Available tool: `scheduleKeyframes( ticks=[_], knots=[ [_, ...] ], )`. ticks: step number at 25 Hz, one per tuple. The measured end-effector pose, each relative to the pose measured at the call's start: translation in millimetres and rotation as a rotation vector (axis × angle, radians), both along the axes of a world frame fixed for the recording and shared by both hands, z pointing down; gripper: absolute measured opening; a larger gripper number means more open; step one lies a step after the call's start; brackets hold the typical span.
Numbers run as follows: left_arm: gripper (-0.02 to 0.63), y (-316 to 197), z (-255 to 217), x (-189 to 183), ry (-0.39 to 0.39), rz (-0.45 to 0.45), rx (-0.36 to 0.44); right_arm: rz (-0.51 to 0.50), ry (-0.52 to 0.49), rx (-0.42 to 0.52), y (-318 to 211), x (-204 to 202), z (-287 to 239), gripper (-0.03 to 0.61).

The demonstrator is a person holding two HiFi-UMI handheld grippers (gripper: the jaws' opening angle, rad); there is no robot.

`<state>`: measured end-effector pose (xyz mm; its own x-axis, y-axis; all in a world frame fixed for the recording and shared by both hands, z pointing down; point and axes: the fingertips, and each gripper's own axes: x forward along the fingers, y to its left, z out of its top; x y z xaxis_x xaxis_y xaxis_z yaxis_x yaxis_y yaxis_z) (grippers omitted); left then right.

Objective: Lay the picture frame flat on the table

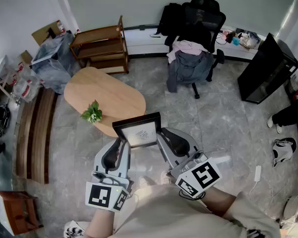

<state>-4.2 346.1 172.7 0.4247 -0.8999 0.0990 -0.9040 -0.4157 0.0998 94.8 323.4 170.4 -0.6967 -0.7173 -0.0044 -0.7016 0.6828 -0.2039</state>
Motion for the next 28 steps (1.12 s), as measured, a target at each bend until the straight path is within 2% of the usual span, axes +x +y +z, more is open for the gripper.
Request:
scheduleKeyframes(
  ticks=[16,28],
  knots=[
    [0.067,4,6,35,-0.019,-0.013,-0.017,-0.011,-0.012,-0.028,1,34,9,0.038],
    [0.067,3,10,77,-0.005,-0.033,0.004,-0.035,-0.005,0.006,-2,75,7,0.038]
  ],
)
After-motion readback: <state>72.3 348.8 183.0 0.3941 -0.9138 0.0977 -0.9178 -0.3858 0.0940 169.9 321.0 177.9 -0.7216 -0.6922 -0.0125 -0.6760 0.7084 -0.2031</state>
